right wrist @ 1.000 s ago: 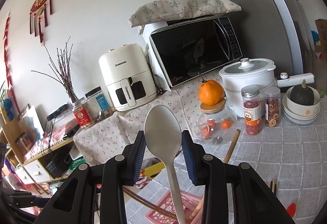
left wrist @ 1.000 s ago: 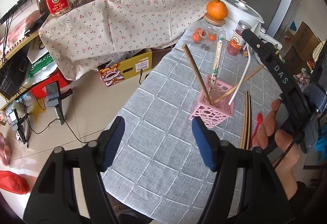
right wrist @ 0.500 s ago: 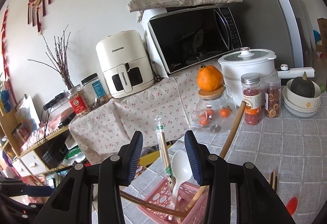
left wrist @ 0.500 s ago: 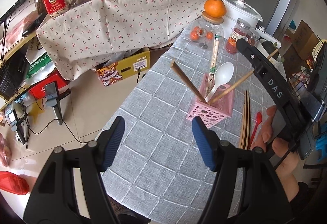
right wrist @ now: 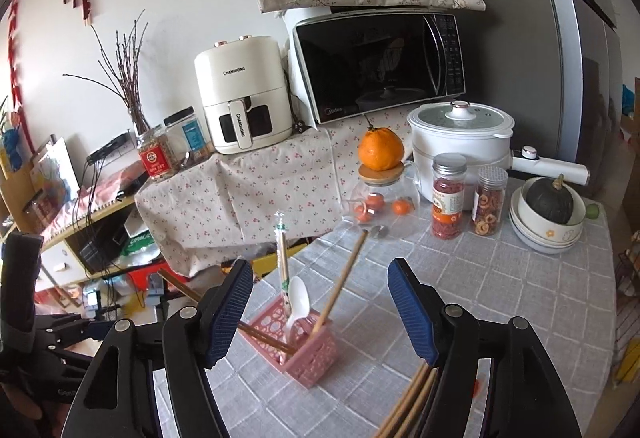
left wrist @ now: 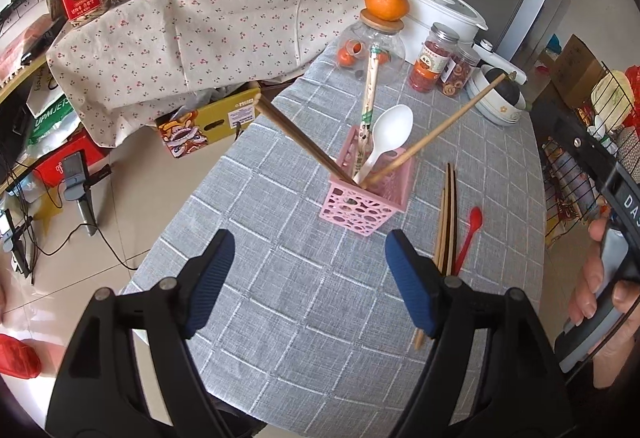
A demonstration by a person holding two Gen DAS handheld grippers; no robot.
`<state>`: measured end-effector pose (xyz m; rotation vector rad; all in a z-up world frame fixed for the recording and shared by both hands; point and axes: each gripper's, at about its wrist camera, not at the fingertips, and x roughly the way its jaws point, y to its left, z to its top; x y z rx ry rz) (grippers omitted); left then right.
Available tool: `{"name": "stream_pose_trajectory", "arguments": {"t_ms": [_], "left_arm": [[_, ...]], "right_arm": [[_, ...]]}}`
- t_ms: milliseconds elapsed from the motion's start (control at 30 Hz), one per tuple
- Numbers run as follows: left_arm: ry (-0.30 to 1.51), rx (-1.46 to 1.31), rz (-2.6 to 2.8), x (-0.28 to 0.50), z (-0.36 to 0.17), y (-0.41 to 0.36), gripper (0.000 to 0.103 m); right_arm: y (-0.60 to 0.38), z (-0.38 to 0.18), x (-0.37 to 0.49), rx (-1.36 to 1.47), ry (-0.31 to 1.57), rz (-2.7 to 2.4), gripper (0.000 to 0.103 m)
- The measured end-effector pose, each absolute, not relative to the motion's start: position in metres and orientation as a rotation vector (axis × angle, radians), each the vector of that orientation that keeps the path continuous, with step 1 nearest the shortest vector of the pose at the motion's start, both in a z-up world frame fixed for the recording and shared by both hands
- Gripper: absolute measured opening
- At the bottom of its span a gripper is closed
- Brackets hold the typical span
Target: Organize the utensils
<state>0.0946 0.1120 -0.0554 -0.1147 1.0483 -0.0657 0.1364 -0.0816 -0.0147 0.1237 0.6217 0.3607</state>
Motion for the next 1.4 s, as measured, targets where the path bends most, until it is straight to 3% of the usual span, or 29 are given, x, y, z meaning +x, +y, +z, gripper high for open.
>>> {"name": "stream_pose_trajectory", "arguments": {"t_ms": [233, 533, 867, 933, 1000, 1100, 1267, 1400], "left_arm": [[1.104, -0.135, -0.106, 0.095, -0.073, 0.081, 0.081], [1.194, -0.026, -0.151, 0.101, -0.1, 0.028, 0.081], [1.272, 0.103, -0.216, 0.112, -0.139, -0.025, 0.081], [1.276, 0.112, -0.232, 0.116, -0.147, -0.034, 0.074], [1.288, 0.105, -0.247, 0.121, -0.156, -0.044, 0.049], [1.31, 0.048, -0.258, 0.134, -0.168, -0.052, 0.024], [1.27, 0.01, -0.212, 0.15, -0.179, -0.063, 0.011], [1.219, 0.033, -0.2, 0.161, -0.184, -0.074, 0.008]], "right_arm": [[-0.124, -0.027, 0.12, 0.076, 0.768, 0.295, 0.081], [-0.176, -0.064, 0.117, 0.102, 0.913, 0.229, 0.083], [-0.221, -0.114, 0.135, 0.112, 1.209, 0.103, 0.083], [-0.225, -0.123, 0.138, 0.118, 1.254, 0.103, 0.083], [-0.229, -0.129, 0.14, 0.118, 1.273, 0.098, 0.083], [-0.231, -0.134, 0.142, 0.105, 1.287, 0.087, 0.083], [-0.242, -0.137, 0.145, 0.142, 1.302, 0.076, 0.083], [-0.249, -0.135, 0.146, 0.145, 1.296, 0.068, 0.083]]}}
